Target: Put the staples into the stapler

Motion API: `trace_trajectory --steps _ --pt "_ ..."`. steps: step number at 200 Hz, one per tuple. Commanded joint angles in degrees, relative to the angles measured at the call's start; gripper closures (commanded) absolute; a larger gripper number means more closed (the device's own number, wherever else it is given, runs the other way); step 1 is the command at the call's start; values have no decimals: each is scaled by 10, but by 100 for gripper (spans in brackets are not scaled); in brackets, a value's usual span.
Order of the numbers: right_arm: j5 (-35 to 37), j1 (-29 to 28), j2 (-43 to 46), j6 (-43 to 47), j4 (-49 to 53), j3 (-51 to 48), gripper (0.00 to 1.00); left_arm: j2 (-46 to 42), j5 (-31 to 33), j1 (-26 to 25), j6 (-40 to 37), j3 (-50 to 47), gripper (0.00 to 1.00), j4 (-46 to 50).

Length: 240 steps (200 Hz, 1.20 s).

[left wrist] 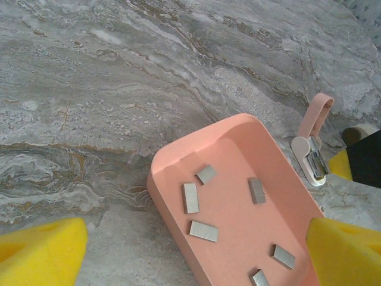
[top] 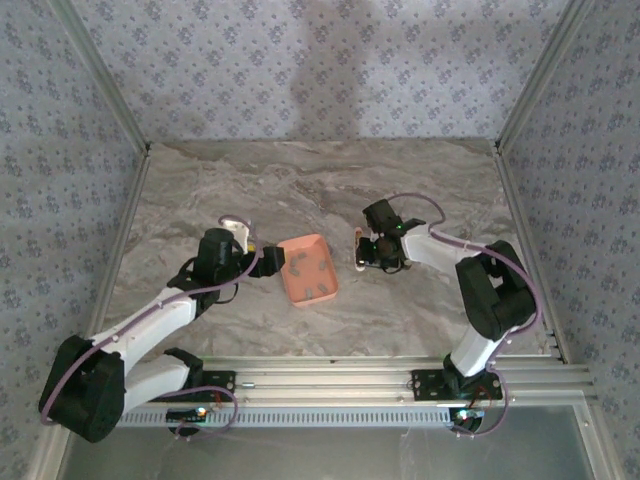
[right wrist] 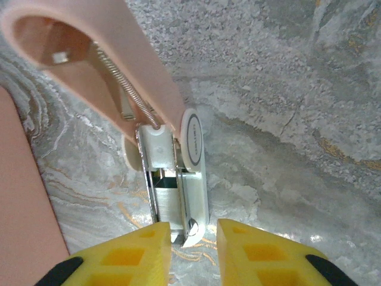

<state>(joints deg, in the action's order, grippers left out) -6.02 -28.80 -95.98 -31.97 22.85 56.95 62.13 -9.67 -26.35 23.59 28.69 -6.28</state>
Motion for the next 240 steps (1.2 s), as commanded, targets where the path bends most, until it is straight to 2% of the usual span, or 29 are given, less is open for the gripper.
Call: trace_trajectory --steps 1,134,240 --pt "-4 -2 14 16 33 22 71 -13 -9 3 6 2 5 -12" --pt "-25 18 -51 34 11 57 68 -2 -7 3 0 6 5 -13" --pt "-12 15 -64 31 16 40 79 -3 -6 3 0 3 6 -13"
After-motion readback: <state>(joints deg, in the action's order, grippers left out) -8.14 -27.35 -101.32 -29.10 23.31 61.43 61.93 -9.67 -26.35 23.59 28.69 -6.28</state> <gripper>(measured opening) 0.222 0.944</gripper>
